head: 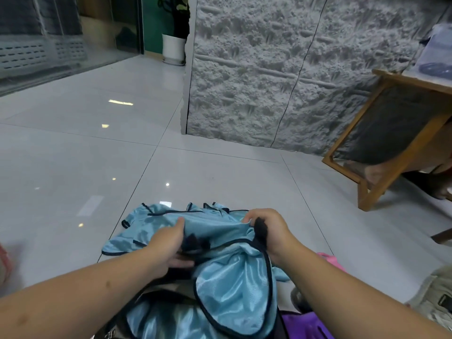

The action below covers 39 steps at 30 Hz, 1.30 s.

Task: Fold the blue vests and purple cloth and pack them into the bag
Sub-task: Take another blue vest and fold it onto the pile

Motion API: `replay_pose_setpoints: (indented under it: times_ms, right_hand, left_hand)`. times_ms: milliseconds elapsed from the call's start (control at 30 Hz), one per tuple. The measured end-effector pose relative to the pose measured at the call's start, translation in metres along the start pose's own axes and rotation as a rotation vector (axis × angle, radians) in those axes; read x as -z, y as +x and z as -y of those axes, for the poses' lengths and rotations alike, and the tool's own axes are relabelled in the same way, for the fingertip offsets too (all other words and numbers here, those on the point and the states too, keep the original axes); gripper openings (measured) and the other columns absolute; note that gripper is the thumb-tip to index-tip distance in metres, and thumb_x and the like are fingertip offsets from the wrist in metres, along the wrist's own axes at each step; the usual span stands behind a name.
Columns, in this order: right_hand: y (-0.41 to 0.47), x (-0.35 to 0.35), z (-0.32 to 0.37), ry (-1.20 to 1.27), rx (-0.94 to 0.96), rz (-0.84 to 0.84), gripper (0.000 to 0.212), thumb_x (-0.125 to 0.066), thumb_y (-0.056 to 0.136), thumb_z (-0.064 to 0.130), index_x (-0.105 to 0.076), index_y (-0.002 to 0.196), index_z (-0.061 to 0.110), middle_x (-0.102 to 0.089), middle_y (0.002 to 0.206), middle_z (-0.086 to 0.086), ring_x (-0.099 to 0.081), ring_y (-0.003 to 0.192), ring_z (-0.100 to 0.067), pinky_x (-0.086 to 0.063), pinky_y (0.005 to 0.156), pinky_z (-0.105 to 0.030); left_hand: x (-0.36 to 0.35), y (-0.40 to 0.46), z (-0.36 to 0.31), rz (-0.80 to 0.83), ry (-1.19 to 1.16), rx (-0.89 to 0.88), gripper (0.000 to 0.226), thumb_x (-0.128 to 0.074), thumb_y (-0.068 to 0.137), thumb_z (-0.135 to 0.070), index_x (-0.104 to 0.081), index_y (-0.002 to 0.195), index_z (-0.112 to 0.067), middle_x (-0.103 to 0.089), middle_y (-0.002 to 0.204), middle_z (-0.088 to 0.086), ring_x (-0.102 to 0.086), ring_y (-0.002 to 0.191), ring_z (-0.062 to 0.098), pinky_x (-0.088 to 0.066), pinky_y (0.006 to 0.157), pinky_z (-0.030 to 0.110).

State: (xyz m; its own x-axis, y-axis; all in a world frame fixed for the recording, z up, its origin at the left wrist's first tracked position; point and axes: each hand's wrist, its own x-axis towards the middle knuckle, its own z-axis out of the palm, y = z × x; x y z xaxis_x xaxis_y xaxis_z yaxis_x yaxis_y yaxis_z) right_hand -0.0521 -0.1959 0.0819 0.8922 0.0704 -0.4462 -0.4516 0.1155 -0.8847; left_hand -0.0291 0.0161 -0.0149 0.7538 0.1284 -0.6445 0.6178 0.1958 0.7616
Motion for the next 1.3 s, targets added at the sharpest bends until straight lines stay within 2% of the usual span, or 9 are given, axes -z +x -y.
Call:
replay_pose_setpoints:
  times_ms: [200,400,533,667,767,833,967,1167,1300]
  right_hand:
    - [0.001,0.017,0.015,-0.195,0.109,0.171,0.018,-0.059,0.033,0.016,-0.051,0.047,0.009,-0.031,0.058,-0.004,-0.028,0.052,-0.022,-0.026,0.049,-0.027]
    - [0.016,0.034,0.027,-1.189,0.133,0.153,0.025,-0.059,0.067,-0.011,-0.050,0.048,0.002,-0.038,0.037,0.004,-0.035,0.039,-0.013,-0.032,0.043,-0.028]
    - [0.022,0.034,0.020,-1.373,0.071,0.113,0.013,-0.067,0.081,0.001,-0.076,0.072,0.002,-0.052,0.043,0.007,-0.047,0.045,-0.005,-0.040,0.051,-0.018]
    - [0.024,0.024,0.011,-1.502,0.153,0.098,0.034,-0.058,0.093,0.009,-0.075,0.122,0.018,-0.060,0.083,0.010,-0.053,0.067,-0.005,-0.042,0.060,-0.019]
    - [0.026,0.013,0.002,-1.418,0.213,0.106,0.049,-0.061,0.094,0.013,-0.060,0.143,0.023,-0.063,0.137,-0.004,-0.064,0.108,-0.014,-0.050,0.092,-0.027]
    - [0.025,0.004,-0.003,-1.305,0.266,0.111,0.053,-0.063,0.095,0.017,-0.055,0.147,0.024,-0.058,0.146,-0.004,-0.058,0.129,-0.019,-0.048,0.105,-0.031]
    - [0.022,-0.015,-0.003,-1.103,0.357,0.086,0.051,-0.069,0.095,0.026,-0.056,0.144,0.023,-0.064,0.125,0.003,-0.063,0.112,-0.015,-0.052,0.095,-0.029]
    - [0.013,-0.031,0.009,-0.827,0.509,0.012,0.068,-0.084,0.079,0.031,-0.049,0.137,0.024,-0.071,0.116,0.006,-0.071,0.103,-0.011,-0.059,0.094,-0.036]
    - [0.006,-0.022,0.034,-0.596,0.573,-0.150,0.021,-0.070,0.090,0.004,-0.073,0.108,0.016,-0.075,0.084,-0.001,-0.066,0.071,-0.009,-0.056,0.069,-0.031]
  left_hand:
    - [0.010,0.030,-0.002,-0.142,-0.127,0.055,0.045,-0.057,0.102,-0.044,-0.046,0.137,-0.018,-0.052,0.127,0.015,-0.062,0.101,0.041,-0.061,0.050,0.043]
    - [0.037,0.071,0.010,-0.309,0.000,0.002,0.053,-0.070,0.091,-0.012,-0.042,0.135,-0.011,-0.064,0.117,0.020,-0.069,0.090,0.036,-0.060,0.048,0.040]
    - [0.049,0.075,0.008,-0.352,0.053,0.002,0.026,-0.069,0.086,0.013,-0.059,0.109,0.010,-0.058,0.074,0.017,-0.057,0.060,0.025,-0.051,0.062,0.035]
    - [0.042,0.059,-0.008,-0.261,-0.060,-0.017,0.021,-0.055,0.083,0.018,-0.053,0.081,-0.003,-0.048,0.075,0.012,-0.047,0.061,0.022,-0.044,0.041,0.019]
    - [0.029,0.041,-0.021,-0.184,-0.123,-0.056,0.020,-0.049,0.081,0.014,-0.050,0.077,-0.005,-0.045,0.075,0.011,-0.040,0.061,0.022,-0.040,0.046,0.027]
    - [0.017,0.024,-0.031,-0.101,-0.103,-0.111,0.013,-0.056,0.077,0.009,-0.057,0.084,-0.001,-0.054,0.087,0.015,-0.052,0.073,0.029,-0.050,0.061,0.036]
    - [-0.012,-0.016,-0.056,0.224,-0.086,-0.190,0.034,-0.067,0.068,-0.003,-0.064,0.100,0.007,-0.064,0.097,0.024,-0.066,0.085,0.038,-0.061,0.082,0.047]
    - [-0.061,-0.077,-0.100,0.440,0.005,-0.391,0.022,-0.076,0.090,-0.016,-0.066,0.098,0.002,-0.069,0.087,0.022,-0.072,0.075,0.030,-0.058,0.068,0.036]
    - [-0.062,-0.092,-0.123,0.457,0.050,-0.452,0.045,-0.065,0.093,-0.055,-0.065,0.092,-0.009,-0.073,0.088,0.019,-0.070,0.078,0.027,-0.055,0.081,0.040]
